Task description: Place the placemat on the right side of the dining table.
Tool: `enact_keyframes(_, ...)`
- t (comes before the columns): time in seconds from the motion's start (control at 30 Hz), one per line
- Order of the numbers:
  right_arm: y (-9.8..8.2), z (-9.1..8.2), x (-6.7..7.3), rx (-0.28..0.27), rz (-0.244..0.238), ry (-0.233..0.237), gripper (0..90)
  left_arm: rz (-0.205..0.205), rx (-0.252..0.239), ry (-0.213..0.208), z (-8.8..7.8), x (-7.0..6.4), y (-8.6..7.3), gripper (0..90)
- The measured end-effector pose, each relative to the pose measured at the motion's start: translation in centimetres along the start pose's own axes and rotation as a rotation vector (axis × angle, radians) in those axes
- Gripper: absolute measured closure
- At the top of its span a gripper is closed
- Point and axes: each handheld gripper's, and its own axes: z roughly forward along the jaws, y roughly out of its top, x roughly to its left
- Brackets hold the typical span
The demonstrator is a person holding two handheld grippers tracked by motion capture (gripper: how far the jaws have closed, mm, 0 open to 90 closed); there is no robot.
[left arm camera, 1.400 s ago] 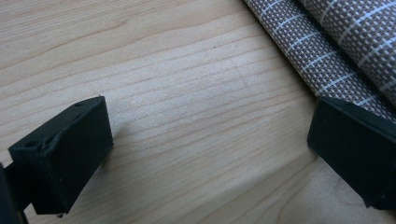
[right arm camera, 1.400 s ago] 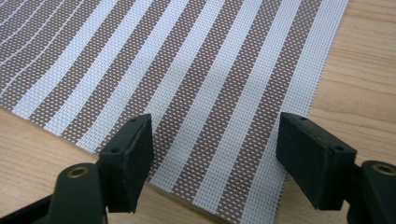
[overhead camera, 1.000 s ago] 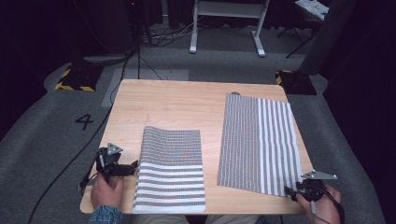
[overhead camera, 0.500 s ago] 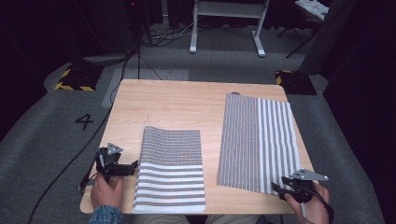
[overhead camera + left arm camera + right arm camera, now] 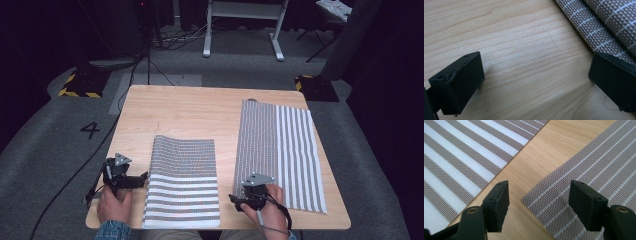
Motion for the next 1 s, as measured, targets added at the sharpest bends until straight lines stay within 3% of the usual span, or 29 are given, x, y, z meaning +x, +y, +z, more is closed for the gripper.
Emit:
enact_keyframes(0.13,0.1,1.1,-0.1,0.027,-0.003,-0.019,35.9,0.0,0.0,0.0,0.0,0.0,0.0,0.1)
enact_keyframes(0.23,-0.2,1.2,-0.3,0.004,-0.003,-0.045,43.4,0.0,0.0,0.0,0.0,0.0,0.0,0.1)
enact_keyframes(0.27,-0.2,1.0,-0.7,-0.003,0.001,-0.056,58.0,0.0,0.0,0.0,0.0,0.0,0.0,0.1)
enact_keyframes(0.3,-0.2,0.9,-1.0,-0.003,-0.005,-0.06,66.2,0.0,0.0,0.0,0.0,0.0,0.0,0.1)
enact_keyframes(0.33,-0.2,0.9,-1.0,-0.003,-0.005,-0.06,66.2,0.0,0.0,0.0,0.0,0.0,0.0,0.1)
enact_keyframes(0.37,-0.4,0.6,-2.0,-0.005,0.008,-0.043,80.3,0.0,0.0,0.0,0.0,0.0,0.0,0.1)
enact_keyframes(0.4,-0.4,0.4,-2.3,-0.009,0.012,-0.039,83.2,0.0,0.001,0.0,0.0,0.0,0.0,0.1)
enact_keyframes(0.47,-0.6,-0.3,-2.9,-0.017,0.028,-0.014,84.5,0.0,0.0,0.0,0.0,0.0,0.0,0.1)
enact_keyframes(0.77,-2.0,-2.4,-4.3,-0.012,0.005,-0.011,84.5,0.0,0.0,0.0,0.0,0.0,0.0,0.1)
enact_keyframes(1.0,-3.1,-3.4,-5.4,-0.004,0.021,-0.004,83.8,0.0,-0.001,-0.002,0.0,0.0,0.0,0.1)
